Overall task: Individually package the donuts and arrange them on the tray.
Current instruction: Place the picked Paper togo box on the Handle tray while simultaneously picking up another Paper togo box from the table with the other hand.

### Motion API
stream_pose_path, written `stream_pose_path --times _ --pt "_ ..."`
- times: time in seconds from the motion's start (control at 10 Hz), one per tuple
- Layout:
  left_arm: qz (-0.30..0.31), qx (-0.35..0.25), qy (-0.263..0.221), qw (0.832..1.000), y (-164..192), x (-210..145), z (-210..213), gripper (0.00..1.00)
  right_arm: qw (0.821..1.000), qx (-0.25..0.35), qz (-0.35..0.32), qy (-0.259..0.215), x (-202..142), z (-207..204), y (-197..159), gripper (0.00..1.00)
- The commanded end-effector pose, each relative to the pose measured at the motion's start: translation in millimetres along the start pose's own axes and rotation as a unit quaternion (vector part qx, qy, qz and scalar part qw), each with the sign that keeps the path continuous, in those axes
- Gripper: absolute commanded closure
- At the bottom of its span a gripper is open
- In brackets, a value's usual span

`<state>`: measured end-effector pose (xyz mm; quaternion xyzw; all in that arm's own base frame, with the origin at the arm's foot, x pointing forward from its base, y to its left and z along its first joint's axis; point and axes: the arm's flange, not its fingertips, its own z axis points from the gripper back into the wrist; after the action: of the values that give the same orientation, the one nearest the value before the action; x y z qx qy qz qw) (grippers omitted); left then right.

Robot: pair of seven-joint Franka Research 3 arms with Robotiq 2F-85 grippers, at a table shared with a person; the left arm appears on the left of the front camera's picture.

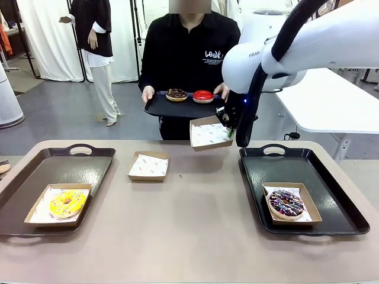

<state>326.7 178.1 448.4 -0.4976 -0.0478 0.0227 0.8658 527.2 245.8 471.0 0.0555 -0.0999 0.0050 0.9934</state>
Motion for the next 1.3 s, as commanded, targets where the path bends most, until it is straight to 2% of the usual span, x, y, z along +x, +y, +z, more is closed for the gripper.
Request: stream_pose_path --times 0.0,0.1,0.5,0.7,0.8,1.2 --pt "0.017 -0.048 -0.013 0.999 24 12 15 0.0 1.0 0.016 -0.01 0.009 8 9 12 1.0" --pt "0.032 -0.073 -0.018 0.997 39 10 24 0.0 1.0 0.018 -0.012 0.01 13 14 17 1.0" --pt "0.064 -0.103 -0.046 0.992 66 -7 39 0.0 0.999 0.002 -0.028 0.026 33 14 25 1.0" --pt "0.058 -0.083 -0.059 0.993 64 -11 35 0.0 0.999 0.008 -0.018 0.034 40 9 23 1.0" --pt "0.078 -0.09 -0.041 0.992 70 -11 36 0.0 1.0 0.007 -0.017 0.024 27 11 21 1.0" --pt "0.078 -0.09 -0.041 0.992 70 -11 36 0.0 1.0 0.007 -0.017 0.024 27 11 21 1.0"
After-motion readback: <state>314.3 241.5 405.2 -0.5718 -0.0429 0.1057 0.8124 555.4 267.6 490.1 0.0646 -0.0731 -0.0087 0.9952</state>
